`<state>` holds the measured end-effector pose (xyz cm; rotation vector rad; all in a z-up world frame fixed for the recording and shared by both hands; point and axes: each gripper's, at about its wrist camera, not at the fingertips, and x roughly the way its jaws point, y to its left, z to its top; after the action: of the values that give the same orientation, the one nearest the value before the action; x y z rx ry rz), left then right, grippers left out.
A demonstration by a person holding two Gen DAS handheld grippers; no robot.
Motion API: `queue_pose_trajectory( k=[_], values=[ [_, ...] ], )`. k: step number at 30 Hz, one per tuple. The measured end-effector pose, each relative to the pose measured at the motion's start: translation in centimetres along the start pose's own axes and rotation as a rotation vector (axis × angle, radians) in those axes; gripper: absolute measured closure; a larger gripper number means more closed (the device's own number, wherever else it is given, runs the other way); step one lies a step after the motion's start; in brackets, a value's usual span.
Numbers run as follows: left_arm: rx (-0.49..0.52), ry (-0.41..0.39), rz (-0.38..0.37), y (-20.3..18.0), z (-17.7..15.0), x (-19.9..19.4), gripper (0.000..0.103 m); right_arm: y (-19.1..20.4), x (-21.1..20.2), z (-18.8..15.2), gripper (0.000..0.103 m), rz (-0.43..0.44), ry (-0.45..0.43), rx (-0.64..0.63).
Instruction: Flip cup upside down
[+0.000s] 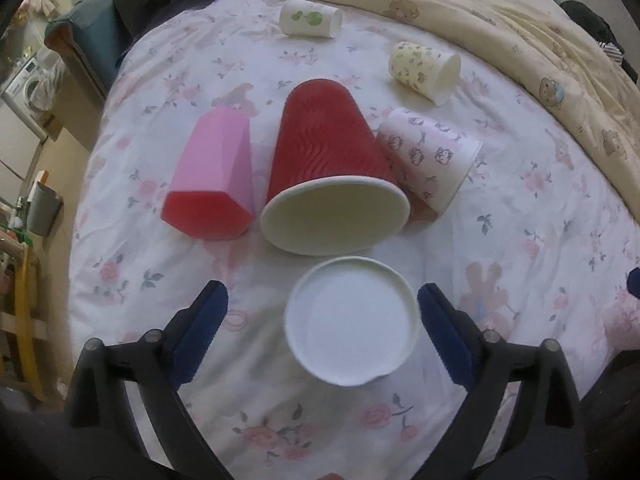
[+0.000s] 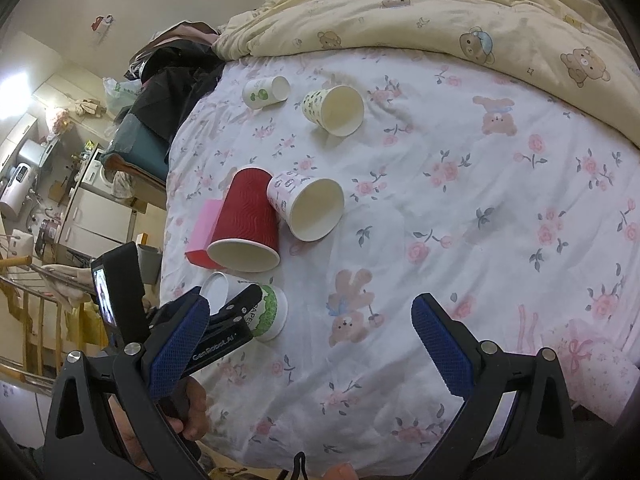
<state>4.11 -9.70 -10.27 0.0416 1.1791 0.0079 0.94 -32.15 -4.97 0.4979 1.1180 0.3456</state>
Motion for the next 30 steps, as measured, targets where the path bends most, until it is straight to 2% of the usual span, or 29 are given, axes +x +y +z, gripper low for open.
queue_pose_trajectory(
  k=[3,6,10,13,15,16,18,22,25,30],
  values=[
    [0.005,0.016,-0.012,0.4,0.2,-1.0,0.009,0.0,0.0,0.1,0.000,-0.003,-0.006,-0.004],
    [0.024,-0.009,-0.006,1.0,0.3,-2.7,0.009,-0.2,0.0,0.3,0.000,-0.006,-0.017,0.004],
    [0.063,-0.040,-0.063,1.9,0.4,-5.2,0.009,-0.2,-0.1,0.3,0.000,-0.019,-0.026,0.001],
    [0.073,-0.086,-0.089,2.9,0.4,-7.7,0.009,-0.1,0.1,0.0,0.000,-0.030,-0.019,-0.008],
    [0.066,-0.114,-0.116,3.6,0.2,-9.3,0.006,0.1,0.2,-0.1,0.000,-0.040,-0.019,-0.020],
    [0.058,-0.129,-0.131,4.0,0.0,-10.0,0.000,0.3,0.2,-0.2,0.000,-0.049,-0.021,-0.030],
    [0.036,-0.165,-0.145,4.9,-0.7,-11.5,0.000,0.5,0.3,-0.4,0.000,-0.058,-0.022,-0.041],
    [0.008,-0.207,-0.094,6.4,-2.3,-12.8,0.000,0.9,0.3,-1.1,0.000,-0.060,-0.020,-0.061],
    [-0.053,-0.236,-0.062,7.9,-3.4,-13.2,0.000,1.5,0.3,-1.6,0.000,-0.065,-0.021,-0.090],
    [-0.120,-0.258,-0.020,9.5,-4.6,-13.1,0.000,2.5,-0.2,-2.9,0.000,-0.067,-0.058,-0.121]
  ],
)
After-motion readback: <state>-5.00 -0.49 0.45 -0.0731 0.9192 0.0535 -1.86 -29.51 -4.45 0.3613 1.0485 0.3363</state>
